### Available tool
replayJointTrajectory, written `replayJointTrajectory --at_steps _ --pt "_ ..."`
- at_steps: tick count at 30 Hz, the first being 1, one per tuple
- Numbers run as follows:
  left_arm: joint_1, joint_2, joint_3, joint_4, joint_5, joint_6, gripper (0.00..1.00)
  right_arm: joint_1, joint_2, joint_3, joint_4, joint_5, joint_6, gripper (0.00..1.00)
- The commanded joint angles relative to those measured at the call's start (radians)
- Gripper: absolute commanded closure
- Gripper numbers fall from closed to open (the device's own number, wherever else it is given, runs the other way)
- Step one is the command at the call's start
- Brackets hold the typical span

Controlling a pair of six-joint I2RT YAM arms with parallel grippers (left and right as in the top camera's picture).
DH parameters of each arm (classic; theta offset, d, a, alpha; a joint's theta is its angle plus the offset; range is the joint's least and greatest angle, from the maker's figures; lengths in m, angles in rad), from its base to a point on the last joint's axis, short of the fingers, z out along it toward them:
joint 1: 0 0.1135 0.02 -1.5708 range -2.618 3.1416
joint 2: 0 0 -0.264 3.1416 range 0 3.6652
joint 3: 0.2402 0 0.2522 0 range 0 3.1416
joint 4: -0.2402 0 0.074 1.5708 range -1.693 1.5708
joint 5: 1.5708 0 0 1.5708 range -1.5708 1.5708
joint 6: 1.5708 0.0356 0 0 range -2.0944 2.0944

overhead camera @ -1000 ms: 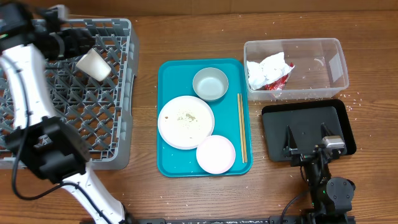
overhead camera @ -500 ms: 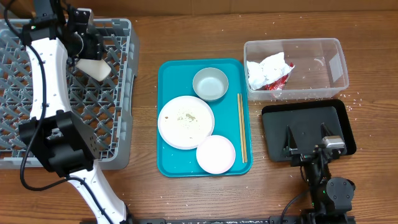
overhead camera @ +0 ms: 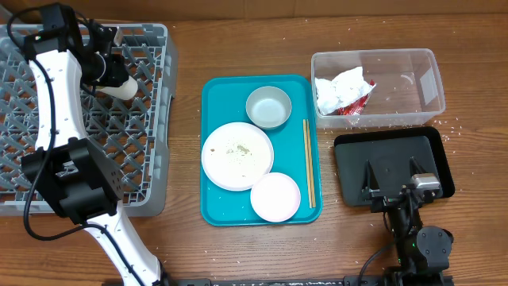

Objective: Sort waste into correct bins and load items into the dishwasher
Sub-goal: 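Lower the cup into the dish rack and release it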

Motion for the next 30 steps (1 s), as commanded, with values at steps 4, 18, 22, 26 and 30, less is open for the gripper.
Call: replayJointTrajectory --at_steps 4,18,22,26,30 --pt "0.066 0.01 0.014 0.044 0.051 -0.206 0.96 0.007 -0.007 -0.01 0.006 0.006 -0.003 0.0" --pt "0.342 0.01 0.014 0.047 0.853 -0.258 0.96 0.007 -0.007 -0.01 0.006 0.006 -0.003 0.0" --pt "0.348 0.011 -0.002 -0.014 0.905 -0.195 0.95 0.007 -0.007 -0.01 0.006 0.006 -0.003 0.0" --pt "0.319 0.011 -0.054 -0.033 0.934 -0.153 0.91 0.007 -0.007 -0.01 0.006 0.006 -0.003 0.0" --pt "0.296 0.011 -0.142 0.041 0.933 -0.154 0.91 0.007 -0.007 -0.01 0.006 0.006 -0.003 0.0"
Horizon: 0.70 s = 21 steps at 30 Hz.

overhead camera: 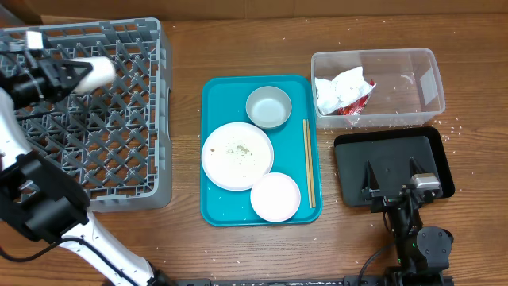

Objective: Sort waste into correct bins and load items into the dishwasher
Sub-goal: 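Lower the cup into the dish rack and release it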

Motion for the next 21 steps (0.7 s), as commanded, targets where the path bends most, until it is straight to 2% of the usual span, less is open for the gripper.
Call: replayJointTrajectory --at_steps 1,9,21 --pt "-0.019 0.01 -0.082 0.054 0.052 0.035 0.92 0.007 -0.007 -0.01 0.006 0.007 -0.003 0.0" --pt "-0.018 0.01 -0.243 0.236 0.077 -0.018 0.95 0.007 -0.007 -0.01 0.006 0.007 -0.003 0.0" --pt "0.033 0.01 -0.335 0.248 -0.058 -0.025 0.94 0.007 -0.007 -0.01 0.006 0.007 -0.003 0.0"
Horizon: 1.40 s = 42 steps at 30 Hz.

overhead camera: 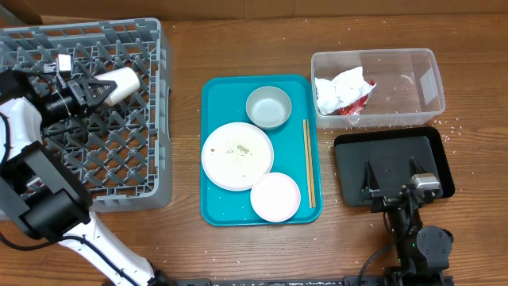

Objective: Sort waste into correct bins and load items into the dishwasher
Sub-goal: 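Lower the cup into the dish rack and release it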

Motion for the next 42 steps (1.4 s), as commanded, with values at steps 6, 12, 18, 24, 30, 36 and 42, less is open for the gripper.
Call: replayJointTrajectory --at_steps 6,12,18,24,30,36,42 --pt "0.064 0.009 -0.045 -0.006 -0.345 -0.047 0.83 0.007 -0.007 -0.01 0.005 0.006 -0.003 0.0" --pt "0.066 0.009 -0.043 -0.01 -0.518 -0.049 0.78 0.007 -0.007 -0.01 0.005 0.006 -0.003 0.0" --pt "0.068 0.009 0.034 -0.085 -0.612 -0.072 0.68 0.007 -0.007 -0.01 0.005 0.006 -0.003 0.0" --pt "0.062 0.009 0.211 -0.252 -0.671 -0.079 0.69 0.007 -0.007 -0.01 0.005 0.006 -0.003 0.0" --pt "0.024 0.009 0.426 -0.431 -0.679 -0.067 0.74 0.007 -0.007 -0.01 0.005 0.006 -0.003 0.0" --pt "-0.056 0.009 0.521 -0.473 -0.818 -0.119 0.75 0.007 -0.007 -0.01 0.005 0.006 -0.003 0.0" --pt "-0.167 0.009 0.502 -0.392 -0.934 -0.13 0.77 0.007 -0.007 -0.01 0.005 0.006 -0.003 0.0"
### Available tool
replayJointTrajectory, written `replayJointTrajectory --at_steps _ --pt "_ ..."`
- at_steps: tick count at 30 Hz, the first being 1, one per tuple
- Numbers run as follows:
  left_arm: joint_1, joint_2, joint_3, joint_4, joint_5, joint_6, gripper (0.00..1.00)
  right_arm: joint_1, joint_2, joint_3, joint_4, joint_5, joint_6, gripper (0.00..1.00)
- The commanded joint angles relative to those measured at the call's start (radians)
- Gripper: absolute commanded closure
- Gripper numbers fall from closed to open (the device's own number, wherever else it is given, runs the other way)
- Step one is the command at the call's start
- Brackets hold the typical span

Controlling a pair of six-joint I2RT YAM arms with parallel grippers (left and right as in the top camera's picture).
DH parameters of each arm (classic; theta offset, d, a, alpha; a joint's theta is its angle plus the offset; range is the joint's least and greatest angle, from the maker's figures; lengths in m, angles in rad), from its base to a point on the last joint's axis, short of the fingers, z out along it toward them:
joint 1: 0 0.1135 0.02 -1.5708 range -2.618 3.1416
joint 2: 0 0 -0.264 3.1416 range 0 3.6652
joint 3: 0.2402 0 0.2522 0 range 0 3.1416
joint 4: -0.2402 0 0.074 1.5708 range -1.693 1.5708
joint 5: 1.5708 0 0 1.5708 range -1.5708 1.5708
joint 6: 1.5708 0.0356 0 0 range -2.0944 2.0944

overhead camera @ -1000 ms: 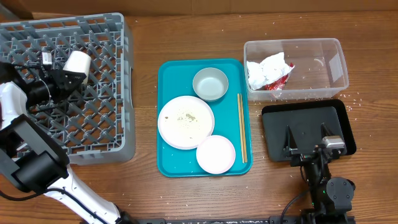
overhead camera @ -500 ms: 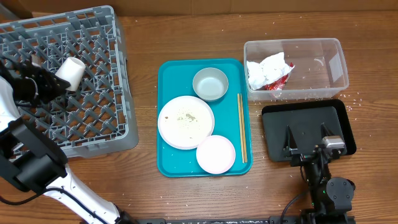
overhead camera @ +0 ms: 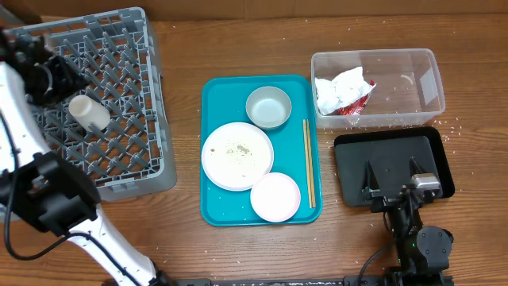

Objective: Sort waste into correct bins and load items into the dishwasher
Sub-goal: 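Lower the cup into the dish rack and release it, then move the left gripper back toward the tray edge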

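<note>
A white cup (overhead camera: 89, 113) rests in the grey dish rack (overhead camera: 119, 171) near its left side. My left gripper (overhead camera: 63, 79) hovers over the rack just up and left of the cup, apart from it and apparently open. The teal tray (overhead camera: 213, 202) holds a grey bowl (overhead camera: 268, 106), a dirty white plate (overhead camera: 236, 156), a small white dish (overhead camera: 275, 197) and wooden chopsticks (overhead camera: 309, 163). My right gripper (overhead camera: 390, 181) stands open over the black tray (overhead camera: 389, 151) at the right, empty.
A clear plastic bin (overhead camera: 413, 83) at the back right holds crumpled white paper and a red wrapper (overhead camera: 343, 91). Crumbs are scattered on the wooden table around the bins. The rack sits skewed, with its near right corner at the table's left.
The cup has gone from between my left gripper's fingers, higher over the rack, to a spot lower and further left in the rack. The gripper has drawn back to the upper left. The rack has turned slightly.
My left gripper held the white cup over the rack's right part, then over its far left edge, then near the middle top. Now the cup sits in the rack apart from the gripper. The tray, the bins and the right arm have stayed as they were.
</note>
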Motion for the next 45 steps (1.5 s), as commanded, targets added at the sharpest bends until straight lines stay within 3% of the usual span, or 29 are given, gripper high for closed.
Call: replayJointTrajectory --at_steps 1,3,5,9,11,12,13,18,26,29,36,43,45 --pt "-0.075 0.009 -0.006 0.034 -0.139 -0.052 0.82 0.007 -0.007 -0.01 0.006 0.006 -0.003 0.0" --pt "-0.113 0.009 -0.015 0.04 -0.143 -0.062 0.85 0.007 -0.007 -0.01 0.006 0.006 -0.003 0.0" --pt "-0.159 0.009 -0.029 0.039 -0.146 -0.057 0.82 0.007 -0.007 -0.01 0.006 0.006 -0.003 0.0" --pt "-0.258 0.009 -0.058 0.041 -0.157 -0.057 0.59 0.007 -0.007 -0.01 0.006 0.006 -0.003 0.0" --pt "-0.308 0.009 -0.076 0.055 -0.162 -0.058 0.33 0.007 -0.007 -0.01 0.006 0.006 -0.003 0.0" --pt "-0.331 0.009 -0.086 0.066 -0.17 -0.058 0.24 0.007 -0.007 -0.01 0.006 0.006 -0.003 0.0" --pt "-0.361 0.009 -0.1 0.085 -0.197 -0.071 0.22 0.007 -0.007 -0.01 0.006 0.006 -0.003 0.0" --pt "-0.473 0.009 -0.159 0.149 -0.504 -0.301 0.27 0.007 -0.007 -0.01 0.006 0.006 -0.003 0.0" --pt "-0.502 0.009 -0.219 0.18 -0.661 -0.475 0.33 0.007 -0.007 -0.01 0.006 0.006 -0.003 0.0" --pt "-0.489 0.009 -0.219 0.184 -0.666 -0.473 0.34 0.007 -0.007 -0.01 0.006 0.006 -0.003 0.0" --pt "-0.479 0.009 -0.253 0.206 -0.648 -0.473 0.51 0.007 -0.007 -0.01 0.006 0.006 -0.003 0.0" --pt "-0.481 0.009 -0.366 0.317 -0.539 -0.441 0.55 0.007 -0.007 -0.01 0.006 0.006 -0.003 0.0" --pt "-0.48 0.009 -0.378 0.328 -0.515 -0.435 0.63 0.007 -0.007 -0.01 0.006 0.006 -0.003 0.0"
